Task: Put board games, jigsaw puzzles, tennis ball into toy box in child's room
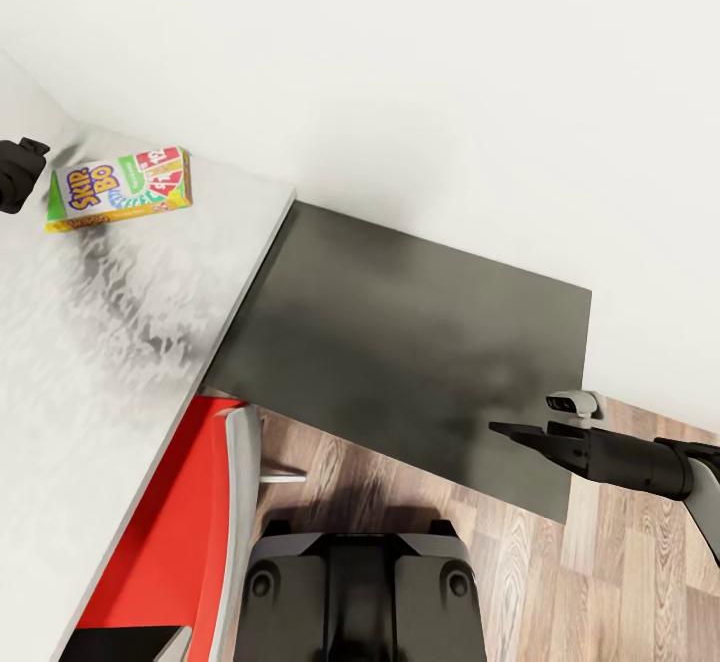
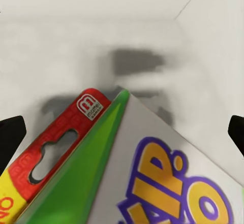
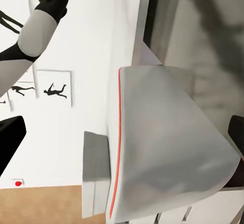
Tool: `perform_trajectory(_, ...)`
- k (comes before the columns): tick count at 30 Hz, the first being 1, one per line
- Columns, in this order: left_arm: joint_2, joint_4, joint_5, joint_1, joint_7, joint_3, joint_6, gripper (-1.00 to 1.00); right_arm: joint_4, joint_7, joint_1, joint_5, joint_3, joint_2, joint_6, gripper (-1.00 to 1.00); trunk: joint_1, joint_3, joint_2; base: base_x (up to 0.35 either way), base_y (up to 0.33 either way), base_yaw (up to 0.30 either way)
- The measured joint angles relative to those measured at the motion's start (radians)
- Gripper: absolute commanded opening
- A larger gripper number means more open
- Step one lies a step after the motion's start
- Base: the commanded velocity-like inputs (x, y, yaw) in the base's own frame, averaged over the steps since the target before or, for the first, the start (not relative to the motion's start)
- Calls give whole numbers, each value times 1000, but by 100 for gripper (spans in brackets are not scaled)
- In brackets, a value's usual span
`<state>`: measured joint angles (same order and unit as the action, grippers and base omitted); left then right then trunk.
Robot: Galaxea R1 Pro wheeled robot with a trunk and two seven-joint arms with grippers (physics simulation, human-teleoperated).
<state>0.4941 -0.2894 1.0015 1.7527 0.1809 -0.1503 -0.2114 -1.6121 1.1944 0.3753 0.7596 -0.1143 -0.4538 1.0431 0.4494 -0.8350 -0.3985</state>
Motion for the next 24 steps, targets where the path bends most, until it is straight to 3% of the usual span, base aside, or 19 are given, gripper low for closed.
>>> perform_trajectory(24, -16, 0, 2, -62, -2, 1, 27, 100, 0, 1, -1, 0, -1, -1, 0, 100, 0, -1, 0, 0, 0, 0)
